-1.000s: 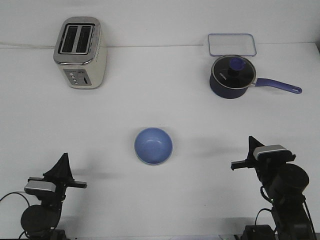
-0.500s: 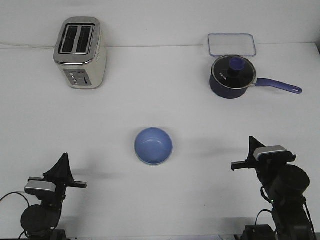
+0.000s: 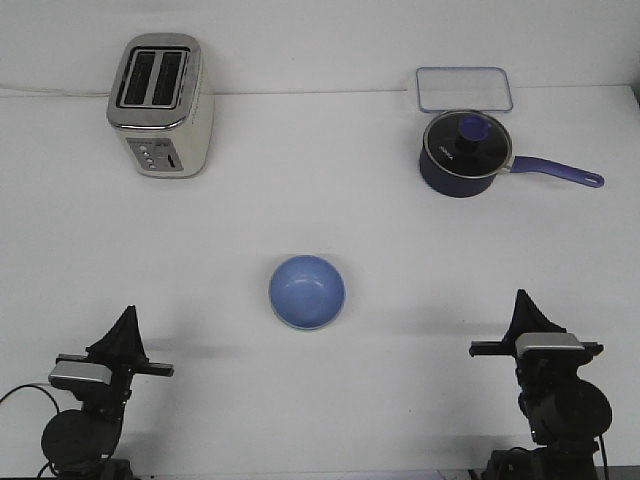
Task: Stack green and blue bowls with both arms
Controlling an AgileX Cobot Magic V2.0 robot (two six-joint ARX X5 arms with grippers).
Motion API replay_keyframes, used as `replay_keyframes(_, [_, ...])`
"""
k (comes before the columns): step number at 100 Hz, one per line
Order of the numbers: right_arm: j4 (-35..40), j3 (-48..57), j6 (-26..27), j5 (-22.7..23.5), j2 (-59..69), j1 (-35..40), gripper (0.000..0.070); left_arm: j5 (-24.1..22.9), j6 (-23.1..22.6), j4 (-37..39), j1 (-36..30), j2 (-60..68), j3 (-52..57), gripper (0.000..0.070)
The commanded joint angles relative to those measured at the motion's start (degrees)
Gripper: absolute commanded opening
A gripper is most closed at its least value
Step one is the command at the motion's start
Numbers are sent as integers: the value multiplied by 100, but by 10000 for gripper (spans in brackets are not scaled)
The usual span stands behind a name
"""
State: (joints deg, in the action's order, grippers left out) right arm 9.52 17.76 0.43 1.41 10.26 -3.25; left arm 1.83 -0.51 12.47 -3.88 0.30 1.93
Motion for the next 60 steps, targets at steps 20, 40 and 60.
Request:
replay_keyframes(20, [-98,-752,173,0,-992,-133,3,7,9,70,7,-11,-114,11])
replay_keyframes(40, [-581,-1233,179,15,-1019,-114,3,7,9,68,7,-11,-114,11])
replay_keyframes(60, [-1174,-1709,363,15,-1021,-33,3,7,9,66,7,-11,-114,11])
